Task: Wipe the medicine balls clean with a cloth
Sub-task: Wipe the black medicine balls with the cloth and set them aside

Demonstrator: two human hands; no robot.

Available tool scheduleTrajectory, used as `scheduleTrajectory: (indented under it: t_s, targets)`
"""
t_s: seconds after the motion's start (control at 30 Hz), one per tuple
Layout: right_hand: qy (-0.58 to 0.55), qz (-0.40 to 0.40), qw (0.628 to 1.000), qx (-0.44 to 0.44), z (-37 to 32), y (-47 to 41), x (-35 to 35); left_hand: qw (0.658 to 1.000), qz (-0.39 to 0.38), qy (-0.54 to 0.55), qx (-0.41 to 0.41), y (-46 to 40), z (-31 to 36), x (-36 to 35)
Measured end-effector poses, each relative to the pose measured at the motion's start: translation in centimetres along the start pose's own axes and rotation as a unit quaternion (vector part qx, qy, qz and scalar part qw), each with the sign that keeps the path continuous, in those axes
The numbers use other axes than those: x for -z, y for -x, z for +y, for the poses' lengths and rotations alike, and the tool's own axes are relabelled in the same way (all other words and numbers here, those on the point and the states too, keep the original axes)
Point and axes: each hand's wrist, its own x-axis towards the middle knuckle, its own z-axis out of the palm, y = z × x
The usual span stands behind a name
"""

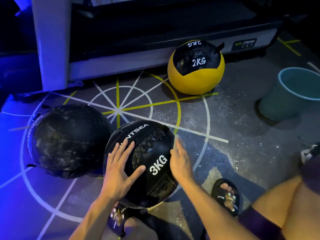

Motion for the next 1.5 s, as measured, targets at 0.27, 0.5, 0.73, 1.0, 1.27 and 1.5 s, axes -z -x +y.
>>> scheduleTrajectory:
  t_s: [0.27, 0.5, 0.73, 1.0, 1.27, 1.5]
  targets:
    - [0.068, -0.009, 0.984, 0.167, -0.9, 2.2, -0.7, 1.0, 0.008, 0.011, 0.005, 0.9, -0.3, 0.1]
    - [0.119, -0.045, 0.99, 0.063, -3.5, -0.3, 0.4, 1.0, 0.025, 0.016, 0.005, 1.4, 0.4, -0.6]
    - [0.135, -0.058, 0.98, 0.136, -3.0, 0.7, 1.7, 0.999, 0.018, 0.03, 0.008, 1.9, 0.2, -0.4]
    - [0.213, -0.125, 0.928, 0.279, -6.4, 2.2, 0.5, 1.0, 0.026, 0.014, 0.0, 2.2, 0.7, -0.9]
    - [0.087, 0.068, 0.993, -0.029, -1.8, -7.9, 7.3, 0.999, 0.021, 0.033, 0.008, 3.2, 0.7, -0.6]
    - [0.033, 0.067, 0.994, -0.08, -2.7, -7.4, 7.6, 1.0, -0.001, 0.0, -0.014, 2.8, 0.9, -0.2]
